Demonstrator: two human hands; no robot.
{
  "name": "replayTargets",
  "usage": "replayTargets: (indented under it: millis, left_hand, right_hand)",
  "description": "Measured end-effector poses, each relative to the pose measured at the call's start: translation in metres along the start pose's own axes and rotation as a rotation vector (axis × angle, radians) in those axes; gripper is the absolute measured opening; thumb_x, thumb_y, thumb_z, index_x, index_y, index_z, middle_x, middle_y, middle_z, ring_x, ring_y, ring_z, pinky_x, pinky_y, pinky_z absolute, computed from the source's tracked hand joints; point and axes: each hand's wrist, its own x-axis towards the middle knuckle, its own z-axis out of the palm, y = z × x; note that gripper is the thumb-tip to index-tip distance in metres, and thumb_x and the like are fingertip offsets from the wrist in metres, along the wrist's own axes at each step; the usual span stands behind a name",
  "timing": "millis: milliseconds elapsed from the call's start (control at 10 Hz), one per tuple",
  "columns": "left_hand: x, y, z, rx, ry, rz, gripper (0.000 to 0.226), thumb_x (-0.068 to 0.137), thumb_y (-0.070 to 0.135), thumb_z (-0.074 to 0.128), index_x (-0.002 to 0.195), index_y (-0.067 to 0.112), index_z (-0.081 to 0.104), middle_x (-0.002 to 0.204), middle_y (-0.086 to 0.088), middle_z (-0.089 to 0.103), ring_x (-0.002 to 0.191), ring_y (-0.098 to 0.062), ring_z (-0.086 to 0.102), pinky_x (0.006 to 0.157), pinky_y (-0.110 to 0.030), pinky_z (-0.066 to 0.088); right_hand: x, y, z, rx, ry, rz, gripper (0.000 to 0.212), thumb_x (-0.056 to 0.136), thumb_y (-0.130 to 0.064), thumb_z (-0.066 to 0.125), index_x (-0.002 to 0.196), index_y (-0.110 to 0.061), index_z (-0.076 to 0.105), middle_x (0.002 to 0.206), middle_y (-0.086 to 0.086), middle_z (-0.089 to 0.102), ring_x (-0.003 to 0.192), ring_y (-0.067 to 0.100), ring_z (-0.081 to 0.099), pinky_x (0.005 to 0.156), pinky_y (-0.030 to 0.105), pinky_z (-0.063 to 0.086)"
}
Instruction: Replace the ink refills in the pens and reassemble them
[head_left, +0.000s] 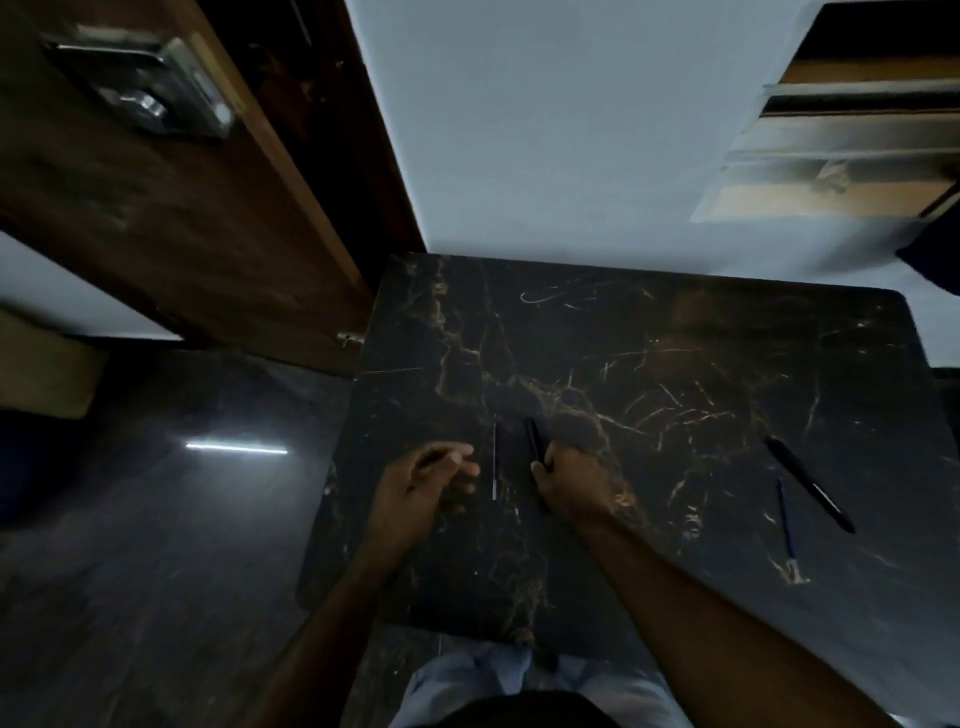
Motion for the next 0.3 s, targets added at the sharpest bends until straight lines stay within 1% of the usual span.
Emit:
replayTargets:
  millis: [100,200,300]
  left_hand:
    - [-0.011,-0.007,0.009,0.006,-0.029,0.035,0.021,0.110,0.014,0.056,0.119,0.008,0.074,0.103,-0.011,0.081,0.089,-0.022,0.077,0.069,-0.026,0.061]
    - [-0.018,-0.007,0.020,0.008,-0.044,0.052,0.020,0.110,0.012,0.056,0.118,0.006,0.074,0.102,-0.015,0.080,0.090,-0.027,0.076,0.074,-0.034,0.061]
    - [-0.017,-0.008,0.033,0.051,-0.034,0.072,0.020,0.110,0.013,0.056,0.115,0.009,0.075,0.099,-0.011,0.081,0.093,-0.032,0.077,0.079,-0.041,0.062]
  right_hand:
    - [0.009,-0.005,-0.002,-0.030,-0.026,-0.027,0.027,0.098,-0.043,0.060,0.104,-0.017,0.066,0.106,0.009,0.073,0.099,0.029,0.068,0.076,0.034,0.047]
    - [0.009,-0.009,-0.008,0.002,-0.052,-0.018,0.031,0.097,-0.049,0.061,0.100,-0.019,0.067,0.103,0.007,0.072,0.099,0.028,0.067,0.078,0.034,0.049]
    - [0.002,0.001,-0.012,0.072,-0.001,0.005,0.039,0.099,-0.056,0.054,0.095,-0.019,0.066,0.096,0.007,0.073,0.093,0.028,0.069,0.073,0.034,0.047]
